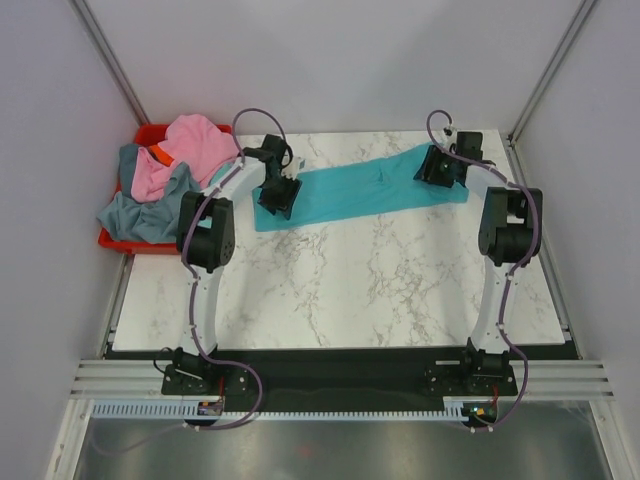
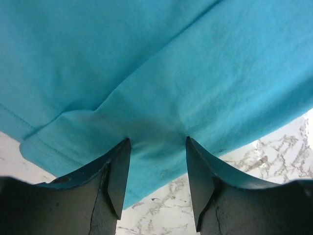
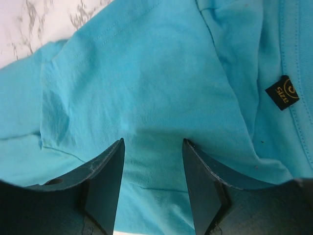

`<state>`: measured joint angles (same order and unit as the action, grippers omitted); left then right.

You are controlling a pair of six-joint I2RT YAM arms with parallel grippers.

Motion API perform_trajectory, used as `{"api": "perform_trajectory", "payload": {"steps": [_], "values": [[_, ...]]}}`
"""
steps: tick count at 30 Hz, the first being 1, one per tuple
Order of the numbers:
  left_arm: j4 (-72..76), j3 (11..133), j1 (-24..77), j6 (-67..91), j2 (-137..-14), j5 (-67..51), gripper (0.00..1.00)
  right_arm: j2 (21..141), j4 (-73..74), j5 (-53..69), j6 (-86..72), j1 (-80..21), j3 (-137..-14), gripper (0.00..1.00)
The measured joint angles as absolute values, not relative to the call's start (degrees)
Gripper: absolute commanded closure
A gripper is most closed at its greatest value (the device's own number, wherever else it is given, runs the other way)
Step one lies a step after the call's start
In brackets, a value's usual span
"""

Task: Fold and stack the t-shirts
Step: Fold the tshirt

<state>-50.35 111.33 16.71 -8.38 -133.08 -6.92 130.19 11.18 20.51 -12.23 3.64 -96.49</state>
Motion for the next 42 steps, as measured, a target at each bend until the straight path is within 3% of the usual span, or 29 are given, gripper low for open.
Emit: {"api": "perform_trajectory", "payload": {"steps": [20,24,31,37,42], "values": [[-49.95,90.19,33.63,-8.27,-120.18,-6.57,0.43,140.88,8.10,18.98,-15.11,0.64,-112.71,0.38],[-50.89,89.47,35.86,-8.27,-119.11,-6.57,0.39,140.22,7.75,18.90,-15.31,-0.60,-112.68,0.38],[-52.29,93.01,34.30,-8.34,-113.01,-5.85,0.37,125.97,8.49,19.73,-19.49,-0.23,-101.73,0.36],[-51.51,95.83,27.05,-8.29,-109.60,-6.37,0.37,109.84,5.54,21.85,-26.09,2.20,-88.82,0.36],[-51.48,97.60,19.00,-8.27,-113.25,-7.40,0.38,109.08,3.60,23.20,-29.47,2.46,-80.34,0.36]]}}
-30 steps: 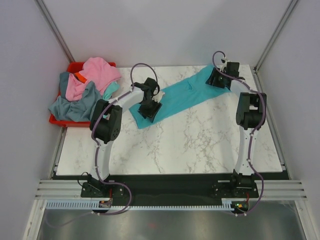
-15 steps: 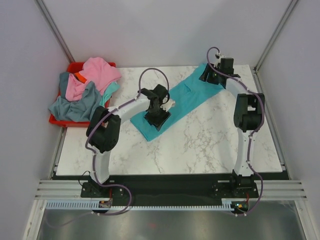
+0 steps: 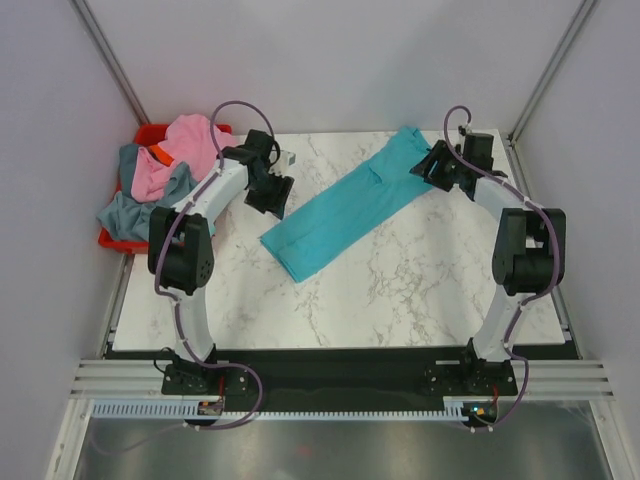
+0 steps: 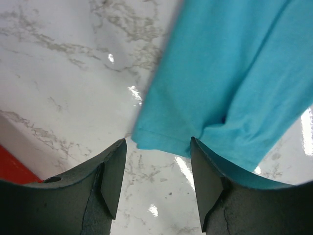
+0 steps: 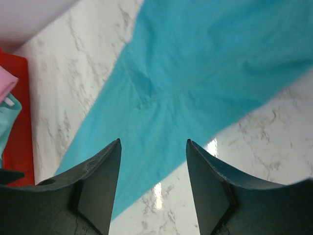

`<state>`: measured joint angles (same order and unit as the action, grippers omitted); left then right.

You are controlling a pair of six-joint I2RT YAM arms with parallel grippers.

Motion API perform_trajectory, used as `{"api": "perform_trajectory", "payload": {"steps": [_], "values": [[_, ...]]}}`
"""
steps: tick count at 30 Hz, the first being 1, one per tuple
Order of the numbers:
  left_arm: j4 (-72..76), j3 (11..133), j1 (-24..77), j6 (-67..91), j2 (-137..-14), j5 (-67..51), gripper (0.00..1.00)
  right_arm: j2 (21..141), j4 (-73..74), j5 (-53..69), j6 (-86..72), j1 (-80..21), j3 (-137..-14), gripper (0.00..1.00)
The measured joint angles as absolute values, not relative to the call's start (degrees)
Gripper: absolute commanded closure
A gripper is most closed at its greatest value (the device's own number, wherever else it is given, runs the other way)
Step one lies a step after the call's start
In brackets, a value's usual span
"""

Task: Fold and stack the t-shirts
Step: Fold the tshirt

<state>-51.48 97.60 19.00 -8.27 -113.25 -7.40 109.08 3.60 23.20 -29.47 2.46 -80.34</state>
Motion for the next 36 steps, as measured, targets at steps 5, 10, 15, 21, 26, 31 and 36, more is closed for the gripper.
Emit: {"api": "perform_trajectory", "payload": {"steps": [5,10,15,21,26,31,36], "values": [[-51.66,98.21,13.54,-8.25,-117.67,-8.78,0.39,114.96,4.25,24.01,-31.88,3.77,-77.23,0.36],[-52.10,98.21,11.29,-8.25,-120.18,-10.72,0.41,117.86,3.77,23.99,-32.91,6.52,-77.30,0.36],[-52.29,98.06,10.87,-8.25,-121.84,-12.60,0.44,120.18,3.16,23.86,-33.69,8.19,-79.00,0.36],[-53.04,95.85,10.90,-8.27,-123.39,-15.35,0.47,124.55,1.39,24.16,-35.16,8.56,-83.37,0.36],[-53.65,94.70,10.87,-8.32,-123.63,-16.23,0.64,127.96,-0.36,24.21,-35.83,8.56,-87.44,0.37],[-53.47,92.73,10.81,-8.43,-123.15,-17.34,0.80,131.31,-1.21,23.70,-35.90,8.67,-91.50,0.57],[-53.49,89.01,12.60,-8.71,-121.32,-19.64,0.92,134.04,-1.39,22.87,-35.68,8.64,-94.76,0.72]]}}
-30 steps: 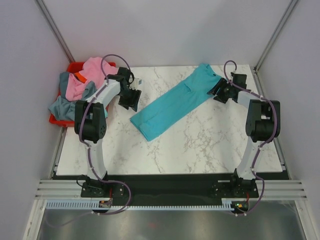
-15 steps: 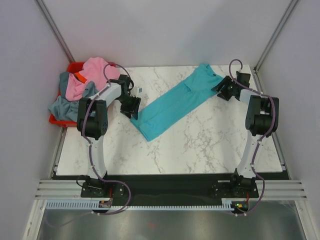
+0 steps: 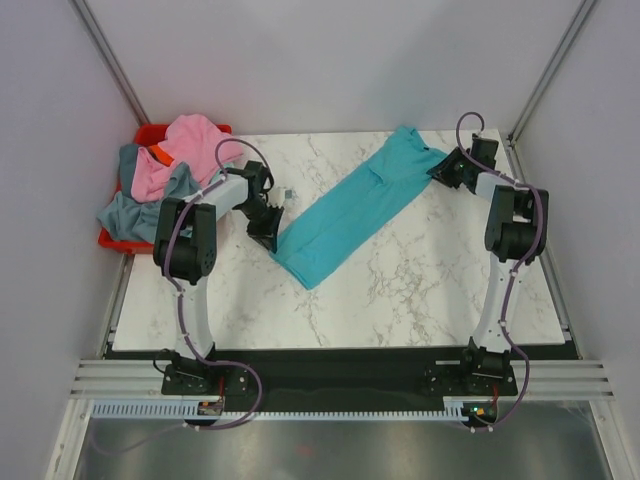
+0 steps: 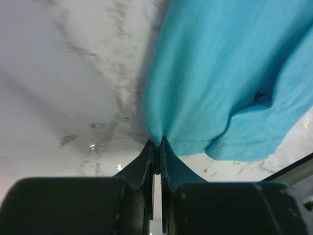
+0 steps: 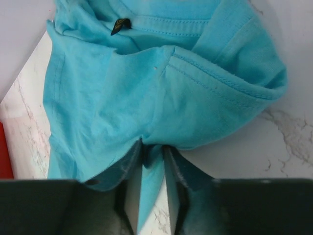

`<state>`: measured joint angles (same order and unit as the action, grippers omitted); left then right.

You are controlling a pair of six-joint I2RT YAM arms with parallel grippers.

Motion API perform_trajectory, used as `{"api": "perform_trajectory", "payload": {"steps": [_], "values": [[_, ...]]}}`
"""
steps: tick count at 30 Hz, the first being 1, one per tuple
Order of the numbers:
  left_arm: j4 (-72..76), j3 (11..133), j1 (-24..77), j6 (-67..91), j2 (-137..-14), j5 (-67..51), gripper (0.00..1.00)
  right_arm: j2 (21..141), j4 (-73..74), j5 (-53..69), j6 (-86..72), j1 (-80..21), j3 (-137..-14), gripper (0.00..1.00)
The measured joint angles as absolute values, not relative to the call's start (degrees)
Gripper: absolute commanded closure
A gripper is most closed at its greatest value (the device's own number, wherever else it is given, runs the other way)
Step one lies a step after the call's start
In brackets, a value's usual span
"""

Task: Fold and stack the t-shirts
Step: Fold the tshirt

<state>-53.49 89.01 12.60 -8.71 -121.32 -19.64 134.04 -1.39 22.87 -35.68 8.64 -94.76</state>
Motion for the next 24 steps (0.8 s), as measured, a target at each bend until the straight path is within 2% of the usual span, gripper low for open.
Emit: {"api": "perform_trajectory", "payload": {"steps": [3,6,15,24], "values": [[-53.67,87.18,15.14,-8.91,-120.40,-20.38,0.95,135.59,-1.34,22.44,-35.42,8.47,-96.82,0.79],[-53.87,85.03,18.06,-9.08,-119.44,-22.22,0.95,137.60,-1.34,22.15,-35.27,8.08,-99.81,0.81],[-54.28,80.40,29.04,-9.52,-117.25,-25.98,0.95,144.09,-2.94,22.00,-36.10,5.30,-109.03,0.81],[-54.35,77.62,37.52,-9.65,-115.70,-26.13,0.95,146.43,-4.73,22.02,-38.83,1.58,-111.72,0.81]]}}
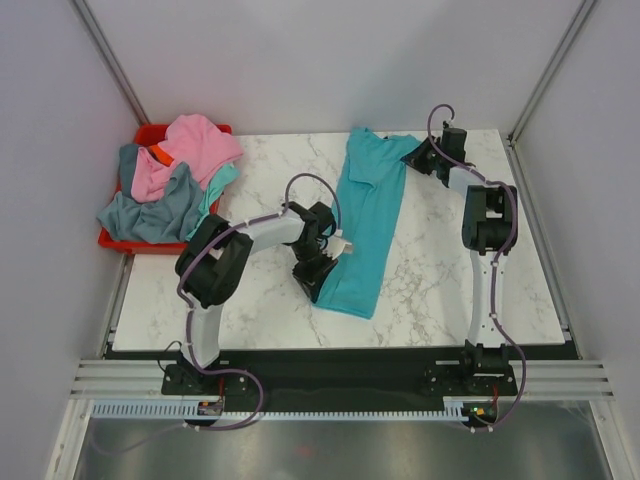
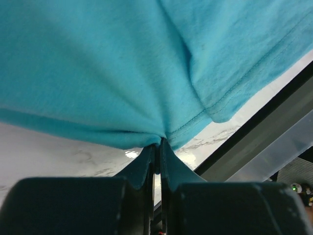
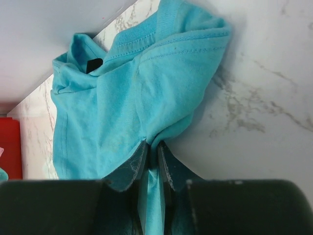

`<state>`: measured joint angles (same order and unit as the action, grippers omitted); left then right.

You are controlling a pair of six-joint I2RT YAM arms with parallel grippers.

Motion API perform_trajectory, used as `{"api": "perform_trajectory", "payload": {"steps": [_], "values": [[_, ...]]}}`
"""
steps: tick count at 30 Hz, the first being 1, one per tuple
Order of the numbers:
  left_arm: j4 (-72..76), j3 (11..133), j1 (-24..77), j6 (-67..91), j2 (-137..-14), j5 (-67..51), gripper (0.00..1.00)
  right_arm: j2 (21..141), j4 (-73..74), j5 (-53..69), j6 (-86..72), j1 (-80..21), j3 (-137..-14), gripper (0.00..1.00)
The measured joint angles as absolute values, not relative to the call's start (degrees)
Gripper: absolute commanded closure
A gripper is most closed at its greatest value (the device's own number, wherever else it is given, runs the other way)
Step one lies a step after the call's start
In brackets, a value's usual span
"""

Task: Fold and stack the t-shirts
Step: Fold the tshirt

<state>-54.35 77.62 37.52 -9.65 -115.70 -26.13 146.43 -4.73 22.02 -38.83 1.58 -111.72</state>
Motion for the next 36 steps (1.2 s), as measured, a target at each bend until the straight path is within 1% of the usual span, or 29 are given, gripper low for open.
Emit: {"api": "perform_trajectory", "payload": {"steps": [4,5,9,13,16,22,23,24,25,26,27,28,29,30,31,34,36], "values": [[-54.26,77.67,41.69,-9.78,-115.66,-26.13,0.95,147.04,-5.63,22.17,-39.81,0.71,-112.20,0.81],[-54.28,77.76,42.70,-9.85,-115.66,-26.13,0.97,147.15,-5.69,22.17,-39.94,0.58,-112.36,0.81],[-54.04,78.43,45.87,-10.00,-115.66,-26.15,0.98,147.30,-5.65,22.22,-40.66,0.12,-112.88,0.81],[-53.80,79.05,47.03,-10.09,-115.68,-26.15,0.98,147.94,-5.82,22.24,-40.80,-0.01,-113.84,0.81],[-53.80,79.09,47.18,-10.11,-115.68,-26.11,0.98,147.98,-5.85,22.22,-40.80,-0.01,-113.84,0.84],[-53.34,79.09,48.56,-10.15,-115.68,-25.91,0.98,147.98,-6.24,22.24,-40.97,-0.01,-113.84,0.81],[-53.28,79.09,48.82,-10.15,-115.68,-25.87,0.93,147.98,-6.33,22.26,-40.99,-0.01,-113.84,0.68],[-53.19,79.09,49.10,-10.15,-115.68,-25.74,0.85,147.98,-6.44,22.26,-41.32,-0.01,-113.84,0.58],[-53.23,79.09,49.39,-10.15,-115.68,-25.61,0.62,147.98,-6.68,22.11,-41.43,-0.01,-113.84,0.51],[-53.36,79.09,49.69,-10.41,-115.68,-25.52,0.53,147.98,-7.11,22.55,-41.39,0.01,-113.82,0.40],[-53.56,79.09,50.00,-10.48,-115.68,-25.21,0.45,147.83,-7.75,22.68,-41.50,0.08,-113.82,0.37],[-53.78,79.09,50.19,-10.59,-115.68,-25.19,0.32,147.41,-8.47,22.98,-41.25,0.12,-113.51,0.34],[-54.24,79.20,50.37,-10.66,-115.48,-25.47,0.27,146.58,-8.60,23.22,-41.01,0.30,-112.38,0.30],[-54.89,79.31,50.54,-10.46,-115.00,-25.56,0.25,145.34,-8.38,23.53,-40.95,0.60,-110.72,0.30],[-55.09,79.33,50.68,-10.50,-114.41,-25.19,0.21,143.92,-8.19,23.83,-40.75,1.06,-108.81,0.30],[-55.37,79.33,50.76,-10.81,-112.49,-23.97,0.13,137.82,-6.87,25.30,-40.49,3.36,-100.75,0.29],[-55.46,79.35,50.39,-10.98,-110.63,-23.03,0.10,131.55,-4.99,26.17,-40.18,5.65,-93.56,0.29]]}}
